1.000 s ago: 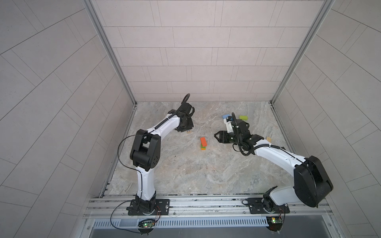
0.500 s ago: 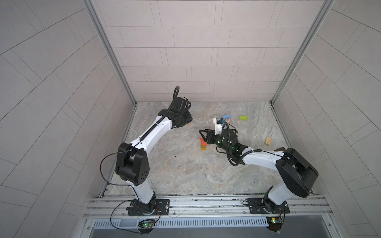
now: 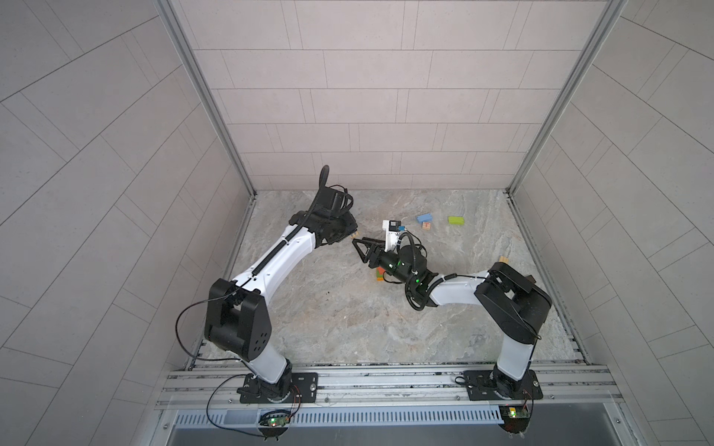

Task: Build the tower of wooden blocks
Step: 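Bring the R cube toward the right gripper and close the right gripper on it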

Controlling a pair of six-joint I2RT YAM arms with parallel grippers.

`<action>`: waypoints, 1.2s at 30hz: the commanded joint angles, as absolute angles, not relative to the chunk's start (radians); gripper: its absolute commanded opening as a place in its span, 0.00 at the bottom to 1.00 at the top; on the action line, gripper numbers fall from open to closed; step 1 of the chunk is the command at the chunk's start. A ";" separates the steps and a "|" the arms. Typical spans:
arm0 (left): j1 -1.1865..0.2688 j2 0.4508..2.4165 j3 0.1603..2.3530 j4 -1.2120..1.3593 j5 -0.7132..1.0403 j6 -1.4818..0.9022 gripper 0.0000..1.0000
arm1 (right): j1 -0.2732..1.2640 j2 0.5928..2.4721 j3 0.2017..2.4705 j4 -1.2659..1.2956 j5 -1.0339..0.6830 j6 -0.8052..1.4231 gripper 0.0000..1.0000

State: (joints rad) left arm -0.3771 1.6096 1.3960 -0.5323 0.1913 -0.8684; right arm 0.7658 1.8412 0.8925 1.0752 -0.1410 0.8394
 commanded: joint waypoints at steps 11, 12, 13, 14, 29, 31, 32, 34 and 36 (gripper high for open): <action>-0.355 1.544 1.361 -0.491 0.227 -0.885 0.25 | 0.766 1.929 1.004 1.113 -0.122 0.896 0.44; -0.353 1.544 1.362 -0.491 0.230 -0.884 0.25 | 0.766 1.934 1.010 1.112 -0.123 0.897 0.43; -0.351 1.543 1.362 -0.492 0.231 -0.885 0.24 | 0.766 1.938 1.014 1.111 -0.122 0.897 0.43; -0.350 1.541 1.362 -0.491 0.232 -0.885 0.24 | 0.765 1.943 1.018 1.108 -0.123 0.898 0.42; -0.344 1.532 1.344 -0.478 0.245 -0.888 0.24 | 0.761 1.966 1.061 1.083 -0.119 0.903 0.30; -0.341 1.529 1.346 -0.479 0.246 -0.889 0.24 | 0.761 1.970 1.062 1.082 -0.121 0.908 0.27; -0.339 1.527 1.347 -0.479 0.245 -0.889 0.24 | 0.761 1.972 1.062 1.082 -0.123 0.912 0.25; -0.337 1.525 1.350 -0.479 0.246 -0.890 0.24 | 0.760 1.975 1.061 1.086 -0.125 0.919 0.23; -0.335 1.526 1.353 -0.483 0.250 -0.890 0.24 | 0.760 1.977 1.061 1.084 -0.127 0.920 0.22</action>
State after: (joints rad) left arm -0.3424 1.5627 1.3586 -0.4843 0.2432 -0.8871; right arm 0.7616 1.9606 1.0473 1.0805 -0.1230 0.8959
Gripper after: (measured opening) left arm 0.317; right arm 0.226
